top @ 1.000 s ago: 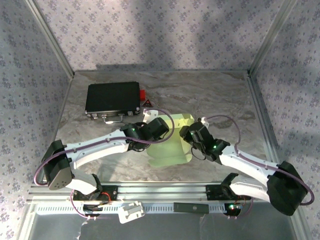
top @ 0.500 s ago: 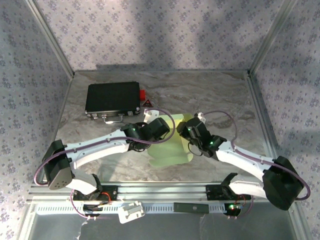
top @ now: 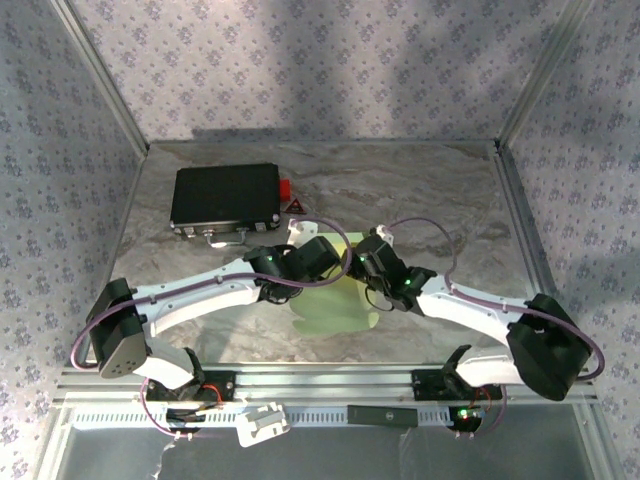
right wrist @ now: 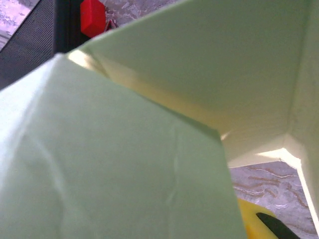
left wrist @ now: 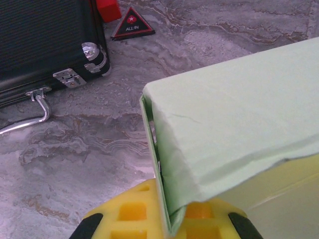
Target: Fold the paper box
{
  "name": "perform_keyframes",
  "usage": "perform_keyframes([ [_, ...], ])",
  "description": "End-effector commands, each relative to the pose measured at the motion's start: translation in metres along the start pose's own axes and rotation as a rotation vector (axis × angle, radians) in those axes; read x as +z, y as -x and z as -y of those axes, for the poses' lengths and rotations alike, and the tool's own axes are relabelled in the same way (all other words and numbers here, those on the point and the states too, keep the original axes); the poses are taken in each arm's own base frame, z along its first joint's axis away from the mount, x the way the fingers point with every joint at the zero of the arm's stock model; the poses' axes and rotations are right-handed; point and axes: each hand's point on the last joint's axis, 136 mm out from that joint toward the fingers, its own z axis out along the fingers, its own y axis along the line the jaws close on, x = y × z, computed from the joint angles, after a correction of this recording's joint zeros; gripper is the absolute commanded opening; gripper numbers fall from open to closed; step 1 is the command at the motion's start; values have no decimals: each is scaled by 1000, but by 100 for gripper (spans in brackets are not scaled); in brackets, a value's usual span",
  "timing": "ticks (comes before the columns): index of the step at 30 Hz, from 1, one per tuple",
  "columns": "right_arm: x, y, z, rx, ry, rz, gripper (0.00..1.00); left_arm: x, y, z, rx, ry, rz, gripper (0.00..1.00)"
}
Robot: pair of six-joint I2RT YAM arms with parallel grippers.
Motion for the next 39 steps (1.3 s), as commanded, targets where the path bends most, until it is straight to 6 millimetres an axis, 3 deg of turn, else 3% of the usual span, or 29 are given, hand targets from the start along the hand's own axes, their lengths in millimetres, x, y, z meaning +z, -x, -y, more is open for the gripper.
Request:
perform_keyframes([
  [1, -8, 7, -33, -39, 91, 9, 28, -8, 14, 11, -18, -48, 27, 0],
  [6, -30, 16, -32, -89, 88, 30, 29, -10, 16, 4, -1, -40, 32, 0],
  [12, -82, 36, -40, -192, 216, 33, 43, -10, 28, -4, 19, -132, 38, 0],
  [17, -140, 74, -49, -196, 501, 71, 54, -12, 48, -12, 20, -311, 40, 0],
  [20, -159, 99, -36, -155, 536, 106, 54, -13, 64, -21, -1, -432, 36, 0],
  [23, -157, 125, -22, -83, 581, 121, 48, -18, 82, -25, -19, -579, 48, 0],
  [26, -151, 138, -19, -79, 635, 115, 45, -18, 97, -29, -13, -680, 43, 0],
  [33, -118, 147, -33, -212, 658, 60, 44, 12, 120, -41, 23, -734, 18, 0],
  [39, -99, 144, -46, -299, 685, 18, 49, 36, 123, -45, 63, -759, -1, 0],
])
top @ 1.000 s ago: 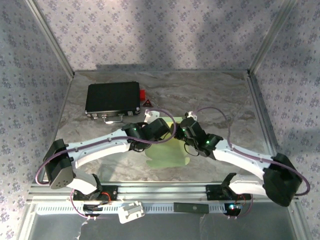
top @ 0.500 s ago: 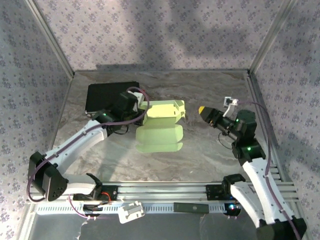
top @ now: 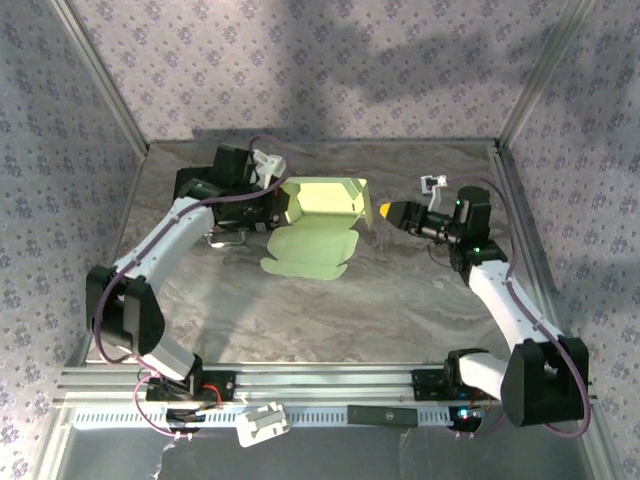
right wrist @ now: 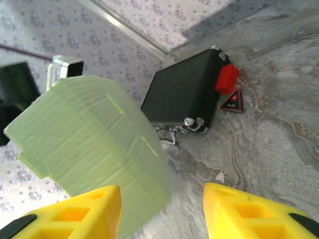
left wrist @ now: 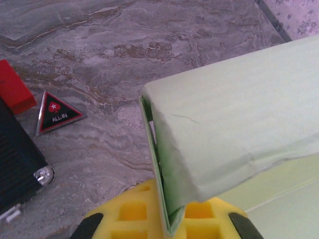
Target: Fold the paper box
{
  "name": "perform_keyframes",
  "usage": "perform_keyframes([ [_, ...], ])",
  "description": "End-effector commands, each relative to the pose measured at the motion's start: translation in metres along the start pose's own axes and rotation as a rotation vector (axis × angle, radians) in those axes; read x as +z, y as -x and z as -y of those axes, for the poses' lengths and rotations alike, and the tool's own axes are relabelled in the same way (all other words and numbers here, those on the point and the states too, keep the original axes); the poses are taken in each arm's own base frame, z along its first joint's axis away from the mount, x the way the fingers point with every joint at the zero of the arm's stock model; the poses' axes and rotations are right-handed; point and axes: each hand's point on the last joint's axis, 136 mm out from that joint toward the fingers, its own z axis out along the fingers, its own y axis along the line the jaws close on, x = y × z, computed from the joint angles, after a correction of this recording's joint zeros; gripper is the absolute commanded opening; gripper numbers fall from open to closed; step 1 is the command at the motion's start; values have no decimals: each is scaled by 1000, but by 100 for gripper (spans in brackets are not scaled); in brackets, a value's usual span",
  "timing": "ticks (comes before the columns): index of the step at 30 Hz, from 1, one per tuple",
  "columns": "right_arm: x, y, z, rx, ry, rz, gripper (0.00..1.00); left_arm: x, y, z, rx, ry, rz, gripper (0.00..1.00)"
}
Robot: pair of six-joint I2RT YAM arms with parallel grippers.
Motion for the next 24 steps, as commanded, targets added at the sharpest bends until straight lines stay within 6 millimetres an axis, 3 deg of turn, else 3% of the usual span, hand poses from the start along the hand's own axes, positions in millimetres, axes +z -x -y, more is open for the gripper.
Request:
perform_keyframes([
  [1, 5, 11, -28, -154, 88, -9, 50, -2, 9, 7, 68, -85, 7, 0],
  [10, 29, 7, -23, -208, 76, -85, 50, 7, 16, 1, 40, -158, 19, 0],
  [14, 39, 8, -32, -232, 100, -117, 49, 10, 16, -2, 32, -150, 11, 0],
  [24, 54, -1, -36, -297, 54, -183, 46, 12, 12, 5, 43, -139, -14, 0],
])
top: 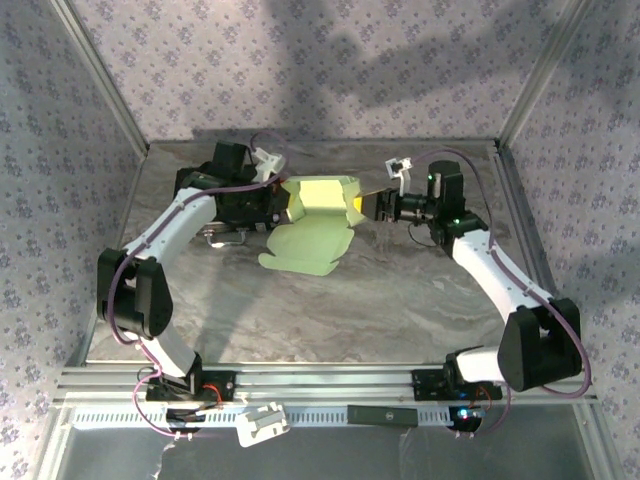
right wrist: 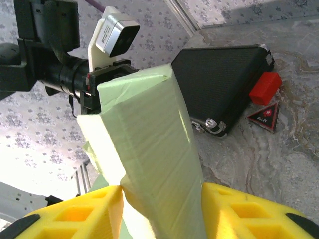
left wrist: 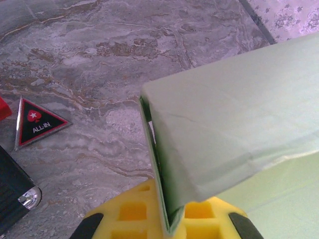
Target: Fold the paper box
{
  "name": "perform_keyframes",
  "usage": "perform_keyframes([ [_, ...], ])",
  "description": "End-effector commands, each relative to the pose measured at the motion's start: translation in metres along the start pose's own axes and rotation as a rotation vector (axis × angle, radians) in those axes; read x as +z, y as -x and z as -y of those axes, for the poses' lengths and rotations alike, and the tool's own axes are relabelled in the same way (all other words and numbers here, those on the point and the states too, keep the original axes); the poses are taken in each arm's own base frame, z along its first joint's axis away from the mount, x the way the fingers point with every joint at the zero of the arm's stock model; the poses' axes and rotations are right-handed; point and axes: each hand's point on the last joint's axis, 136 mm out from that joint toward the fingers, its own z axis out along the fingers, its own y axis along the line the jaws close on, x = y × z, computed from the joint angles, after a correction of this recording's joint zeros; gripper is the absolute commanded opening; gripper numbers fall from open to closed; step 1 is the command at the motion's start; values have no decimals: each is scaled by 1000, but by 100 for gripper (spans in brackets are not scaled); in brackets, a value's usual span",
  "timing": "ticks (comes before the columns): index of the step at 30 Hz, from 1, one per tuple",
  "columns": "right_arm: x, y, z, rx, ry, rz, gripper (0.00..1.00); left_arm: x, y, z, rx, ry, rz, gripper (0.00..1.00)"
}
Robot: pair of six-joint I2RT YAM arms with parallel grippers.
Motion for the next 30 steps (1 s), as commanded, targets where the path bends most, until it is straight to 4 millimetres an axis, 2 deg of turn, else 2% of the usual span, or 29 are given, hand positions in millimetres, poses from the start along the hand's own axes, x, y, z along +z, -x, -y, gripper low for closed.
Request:
perform_keyframes([
  [1, 4, -2, -2, -52, -39, -39, 46, -1, 10, 13, 45, -30, 10, 0],
  [8, 12, -1, -5, -100, -95, -74, 44, -2, 9, 19, 60, -7, 7, 0],
  [19, 24, -8, 5, -152, -254, -131, 44, -5, 7, 29, 80, 35, 1, 0],
  [22, 25, -11, 8, -156, -294, -136, 41, -5, 5, 31, 80, 43, -2, 0],
  [23, 24, 3, 2, -176, -301, -110, 40, -5, 4, 31, 81, 45, -2, 0],
  [30, 34, 1, 14, -207, -459, -129, 31, -7, 3, 39, 91, 59, -5, 0],
])
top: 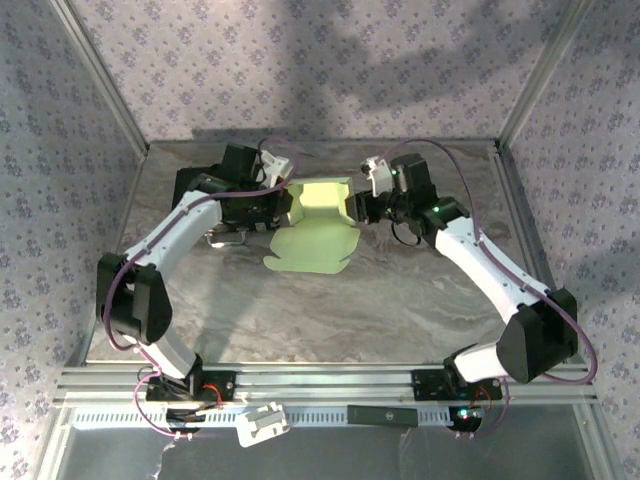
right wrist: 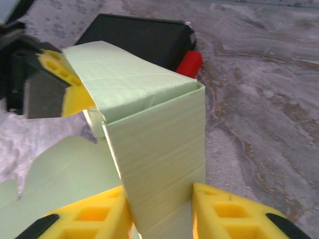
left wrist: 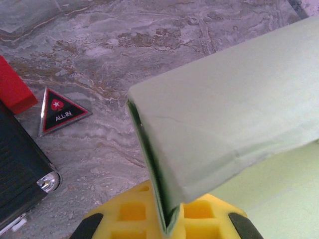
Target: Fold the paper box
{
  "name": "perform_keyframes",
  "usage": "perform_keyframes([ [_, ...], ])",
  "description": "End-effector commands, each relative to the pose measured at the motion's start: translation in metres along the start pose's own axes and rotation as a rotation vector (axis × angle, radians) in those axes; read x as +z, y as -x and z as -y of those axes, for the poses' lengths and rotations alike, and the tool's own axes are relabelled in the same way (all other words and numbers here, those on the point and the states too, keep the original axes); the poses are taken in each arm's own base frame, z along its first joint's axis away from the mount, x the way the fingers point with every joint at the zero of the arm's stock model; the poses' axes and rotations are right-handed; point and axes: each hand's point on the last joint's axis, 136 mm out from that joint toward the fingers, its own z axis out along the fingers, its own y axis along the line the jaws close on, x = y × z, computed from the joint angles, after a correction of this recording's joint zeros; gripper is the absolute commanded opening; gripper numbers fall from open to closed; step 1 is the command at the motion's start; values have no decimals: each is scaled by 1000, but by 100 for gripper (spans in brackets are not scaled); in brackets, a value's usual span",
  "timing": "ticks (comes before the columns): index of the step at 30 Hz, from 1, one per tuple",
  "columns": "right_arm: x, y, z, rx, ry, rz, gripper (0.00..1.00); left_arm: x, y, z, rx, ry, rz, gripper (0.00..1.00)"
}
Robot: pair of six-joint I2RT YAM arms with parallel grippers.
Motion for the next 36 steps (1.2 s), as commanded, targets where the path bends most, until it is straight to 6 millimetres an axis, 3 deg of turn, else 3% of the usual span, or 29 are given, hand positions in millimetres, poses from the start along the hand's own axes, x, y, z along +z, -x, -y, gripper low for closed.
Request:
perform_keyframes([
  [1, 9, 10, -4, -60, -89, 12, 29, -15, 10, 37, 64, -80, 26, 0],
  [10, 21, 11, 2, -121, -457, 38, 0, -16, 8, 41, 68, -57, 19, 0],
  [13, 22, 10, 2, -143, -555, 51, 0, -16, 7, 44, 68, -50, 17, 0],
  [17, 26, 11, -2, -148, -550, 64, 0, -17, 4, 46, 72, -40, 9, 0],
  [25, 21, 29, 4, -161, -560, 92, 14, -17, 1, 47, 77, -34, 7, 0],
  [36, 19, 33, 11, -160, -558, 105, 29, -12, 0, 47, 76, -25, -1, 0],
])
